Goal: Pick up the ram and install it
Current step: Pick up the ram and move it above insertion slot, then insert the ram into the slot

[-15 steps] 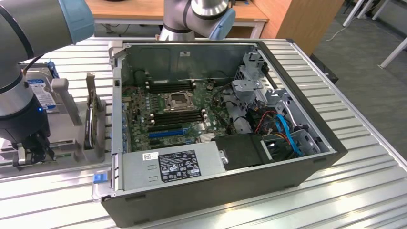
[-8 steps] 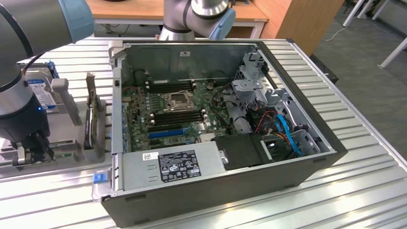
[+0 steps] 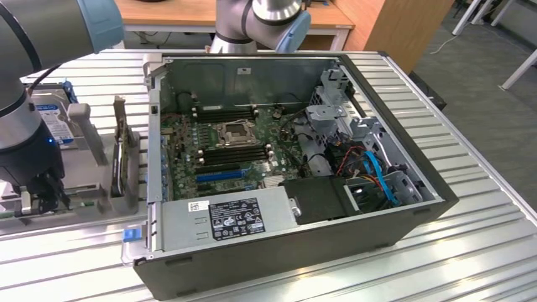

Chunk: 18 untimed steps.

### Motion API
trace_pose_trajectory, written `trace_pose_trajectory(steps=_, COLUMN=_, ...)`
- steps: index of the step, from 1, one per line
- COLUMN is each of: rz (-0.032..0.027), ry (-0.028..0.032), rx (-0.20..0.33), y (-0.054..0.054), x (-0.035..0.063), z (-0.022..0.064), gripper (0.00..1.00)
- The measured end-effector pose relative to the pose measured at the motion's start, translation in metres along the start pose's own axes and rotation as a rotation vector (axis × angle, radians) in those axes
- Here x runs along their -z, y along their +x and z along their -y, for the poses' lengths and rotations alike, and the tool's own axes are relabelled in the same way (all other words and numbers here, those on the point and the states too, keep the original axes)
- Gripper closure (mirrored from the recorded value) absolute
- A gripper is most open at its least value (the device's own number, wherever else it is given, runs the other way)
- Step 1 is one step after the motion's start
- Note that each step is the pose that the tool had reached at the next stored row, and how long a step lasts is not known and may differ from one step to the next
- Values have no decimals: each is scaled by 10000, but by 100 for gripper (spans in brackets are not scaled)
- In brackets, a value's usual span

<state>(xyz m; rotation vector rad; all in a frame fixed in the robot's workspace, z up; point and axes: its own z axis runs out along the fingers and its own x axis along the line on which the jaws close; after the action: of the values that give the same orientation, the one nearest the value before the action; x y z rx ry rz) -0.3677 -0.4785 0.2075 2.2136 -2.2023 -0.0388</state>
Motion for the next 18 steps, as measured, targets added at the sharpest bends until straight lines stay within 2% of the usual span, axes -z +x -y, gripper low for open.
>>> trace_pose_trajectory(steps=18, rz=0, ry=0, rx=0, y=-1, x=187, z=-6, gripper=88)
